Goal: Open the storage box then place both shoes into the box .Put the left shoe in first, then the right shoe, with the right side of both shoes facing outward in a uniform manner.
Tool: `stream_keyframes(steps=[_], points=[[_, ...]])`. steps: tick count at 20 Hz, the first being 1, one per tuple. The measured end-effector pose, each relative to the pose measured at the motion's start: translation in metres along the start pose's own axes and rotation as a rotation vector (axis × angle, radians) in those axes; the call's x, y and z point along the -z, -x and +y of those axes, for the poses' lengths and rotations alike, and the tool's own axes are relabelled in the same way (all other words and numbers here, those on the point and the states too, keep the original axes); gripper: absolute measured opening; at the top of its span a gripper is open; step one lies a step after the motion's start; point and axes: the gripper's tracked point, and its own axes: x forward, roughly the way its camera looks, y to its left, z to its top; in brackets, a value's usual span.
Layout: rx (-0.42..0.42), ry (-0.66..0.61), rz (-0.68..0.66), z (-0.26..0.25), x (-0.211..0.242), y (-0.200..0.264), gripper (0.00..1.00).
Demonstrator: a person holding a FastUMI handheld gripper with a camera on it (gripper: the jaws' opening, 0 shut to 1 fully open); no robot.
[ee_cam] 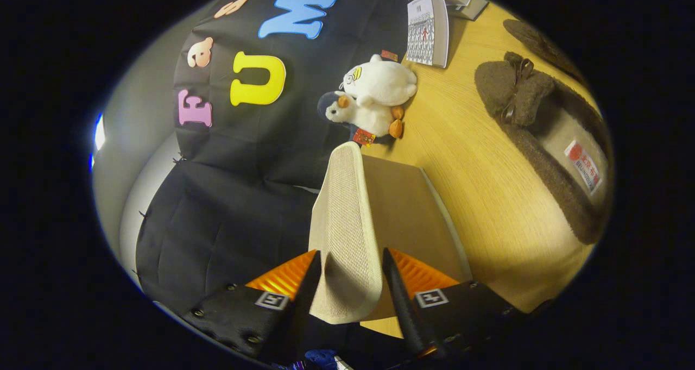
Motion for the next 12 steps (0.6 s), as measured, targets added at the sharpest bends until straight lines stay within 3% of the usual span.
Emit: stream_keyframes(steps=[1,5,6,9,10,12], points=[[-0.006,0.003,0.011,0.001,0.002,0.002,0.54],[-0.018,0.003,-0.014,0.01,-0.01,0.01,0.52],[-0.018,0.011,-0.017,0.012,-0.012,0.009,0.17],[-0.011,0.052,-0.037,0.014,-0.015,0.023,0.13],[-0.017,0.065,-0.026,0.017,-0.016,0.005,0.0],[-0.014,0.079,-0.006,0.025,-0.011,0.015,0.0]])
